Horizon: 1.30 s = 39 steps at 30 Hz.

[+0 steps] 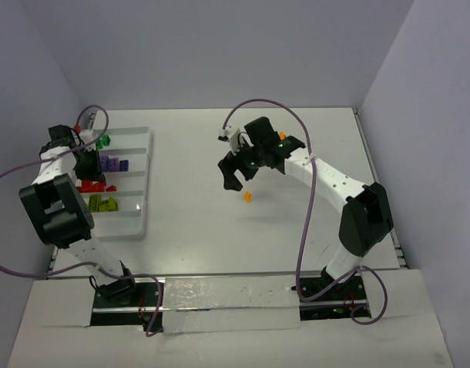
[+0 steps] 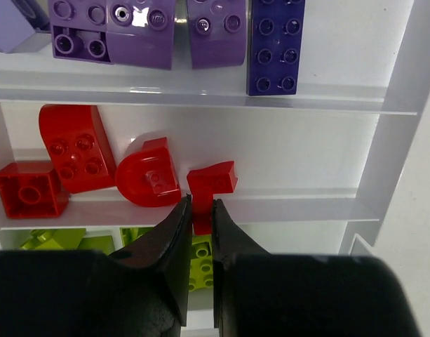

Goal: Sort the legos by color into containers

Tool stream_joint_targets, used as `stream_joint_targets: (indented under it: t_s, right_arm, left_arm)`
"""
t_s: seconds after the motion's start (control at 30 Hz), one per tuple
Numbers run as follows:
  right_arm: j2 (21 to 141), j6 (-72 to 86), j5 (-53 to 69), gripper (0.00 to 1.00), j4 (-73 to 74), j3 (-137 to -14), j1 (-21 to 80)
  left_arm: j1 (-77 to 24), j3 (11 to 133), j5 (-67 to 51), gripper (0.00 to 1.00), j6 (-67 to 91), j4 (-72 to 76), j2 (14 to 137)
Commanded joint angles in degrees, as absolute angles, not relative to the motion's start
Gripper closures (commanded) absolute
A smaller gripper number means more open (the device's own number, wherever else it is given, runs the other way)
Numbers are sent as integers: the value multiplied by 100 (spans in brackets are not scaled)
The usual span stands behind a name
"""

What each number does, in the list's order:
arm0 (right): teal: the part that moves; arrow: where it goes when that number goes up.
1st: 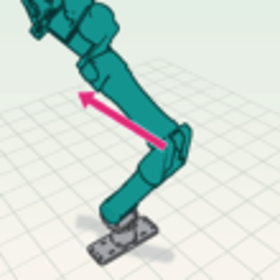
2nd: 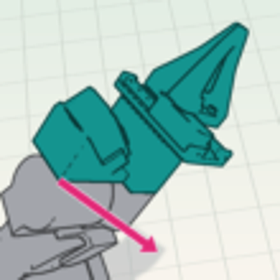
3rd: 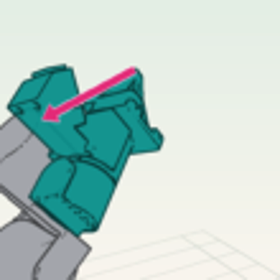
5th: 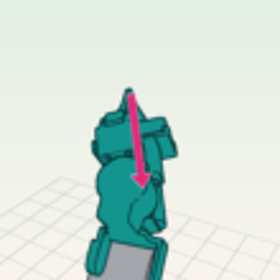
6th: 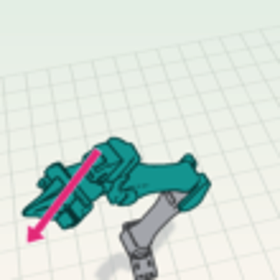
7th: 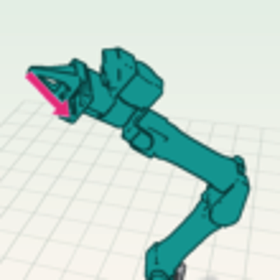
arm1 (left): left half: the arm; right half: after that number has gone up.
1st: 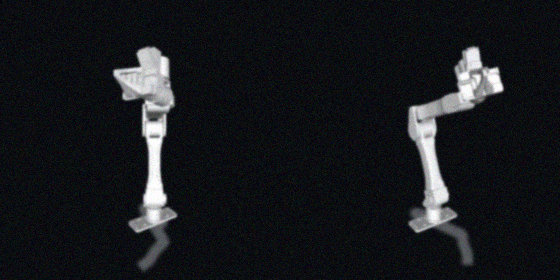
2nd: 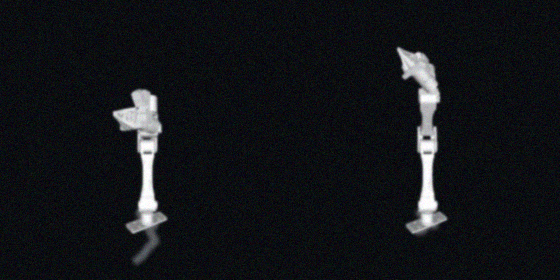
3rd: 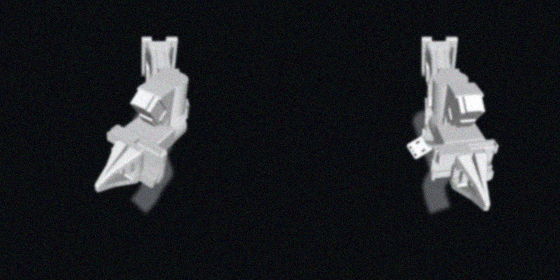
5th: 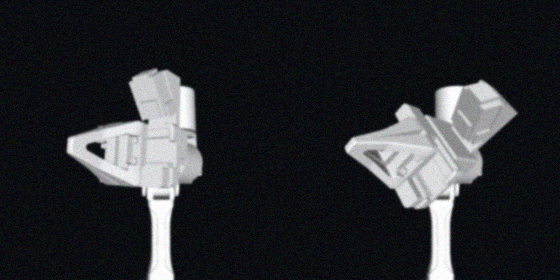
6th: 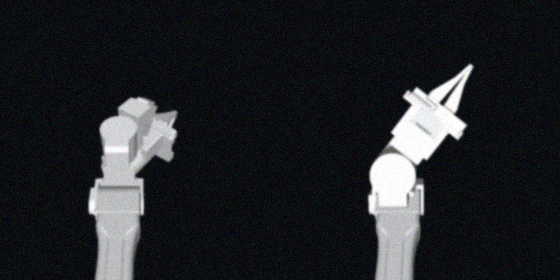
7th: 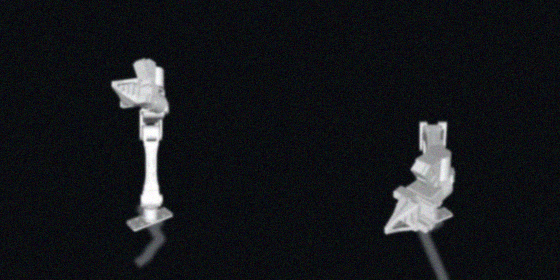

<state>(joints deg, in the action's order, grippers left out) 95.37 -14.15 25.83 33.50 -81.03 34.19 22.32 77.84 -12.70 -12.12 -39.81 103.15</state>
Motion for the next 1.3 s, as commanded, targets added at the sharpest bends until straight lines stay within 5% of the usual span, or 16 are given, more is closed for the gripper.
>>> stream_joint_targets:
  t_s: [0.0,0.33,0.5,0.77,1.0,1.27]
  right_arm:
    - [9248,-1305,2584,0,3272,-8139,3193]
    - [8933,-1182,2606,0,2962,-7663,2935]
    - [8636,-981,2622,0,2773,-7370,2625]
    - [8137,-289,2760,0,2501,-6775,1316]
    - [7791,-9,2693,0,2538,-6345,35]
    - [7720,-9,2653,0,2615,-6267,-404]
  left_arm:
    - [2208,7976,-1270,93,-1285,-3775,10450]
    - [2087,8342,-1157,55,-1411,-3850,10727]
    - [1574,8494,-1607,50,-1535,-4005,10216]
    - [-1104,7826,-2156,46,-1139,-3325,9315]
    - [-3209,8226,-1572,41,-133,-2775,10351]
    - [-4379,9145,-654,40,1206,-3125,11650]
